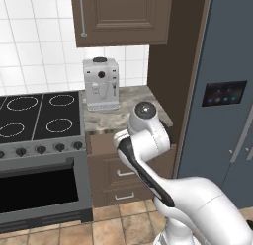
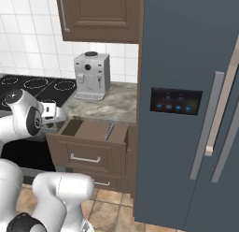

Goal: Take the tongs from the drawer on the left and place them on the dining counter next to the tray containing the kebab skewer.

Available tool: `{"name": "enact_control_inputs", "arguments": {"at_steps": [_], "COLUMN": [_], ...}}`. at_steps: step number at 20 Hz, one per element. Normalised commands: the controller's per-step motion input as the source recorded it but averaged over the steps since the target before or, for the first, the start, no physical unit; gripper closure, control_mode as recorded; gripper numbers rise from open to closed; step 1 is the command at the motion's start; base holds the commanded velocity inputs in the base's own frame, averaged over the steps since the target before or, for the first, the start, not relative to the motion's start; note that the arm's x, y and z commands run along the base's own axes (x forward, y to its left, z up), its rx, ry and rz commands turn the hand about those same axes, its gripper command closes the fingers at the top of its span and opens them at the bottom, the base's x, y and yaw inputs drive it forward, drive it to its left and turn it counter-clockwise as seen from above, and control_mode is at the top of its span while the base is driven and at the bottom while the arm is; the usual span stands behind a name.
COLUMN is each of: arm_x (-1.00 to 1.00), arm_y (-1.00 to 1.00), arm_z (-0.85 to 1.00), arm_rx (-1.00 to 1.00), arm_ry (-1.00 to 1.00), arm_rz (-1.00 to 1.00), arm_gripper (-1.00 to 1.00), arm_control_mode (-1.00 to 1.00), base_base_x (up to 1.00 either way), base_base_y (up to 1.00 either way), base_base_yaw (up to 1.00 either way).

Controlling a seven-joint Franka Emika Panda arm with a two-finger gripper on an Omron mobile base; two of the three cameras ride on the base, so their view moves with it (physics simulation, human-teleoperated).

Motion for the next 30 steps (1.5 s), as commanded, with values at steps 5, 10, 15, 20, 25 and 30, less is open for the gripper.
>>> {"name": "enact_control_inputs", "arguments": {"at_steps": [5,10,15,20,25,30], "arm_x": [-0.03,0.0,-0.19,0.0,0.0,0.0], "arm_y": [-0.74,-0.05,0.03,0.0,0.0,0.0], "arm_z": [-0.05,0.0,-0.06,0.0,0.0,0.0], "arm_rx": [0.0,0.0,0.0,0.0,0.0,0.0], "arm_ry": [0.0,0.0,0.02,0.0,0.0,0.0], "arm_rz": [0.0,0.0,0.0,0.0,0.0,0.0], "arm_gripper": [-1.0,-1.0,-1.0,-1.0,-1.0,-1.0], "arm_control_mode": [-1.0,-1.0,-1.0,1.0,1.0,1.0], "base_base_x": [0.0,0.0,0.0,-0.06,0.0,0.01], "base_base_y": [0.0,0.0,0.0,0.65,1.0,1.0], "base_base_yaw": [0.0,0.0,0.0,-0.06,-0.14,-0.18]}}
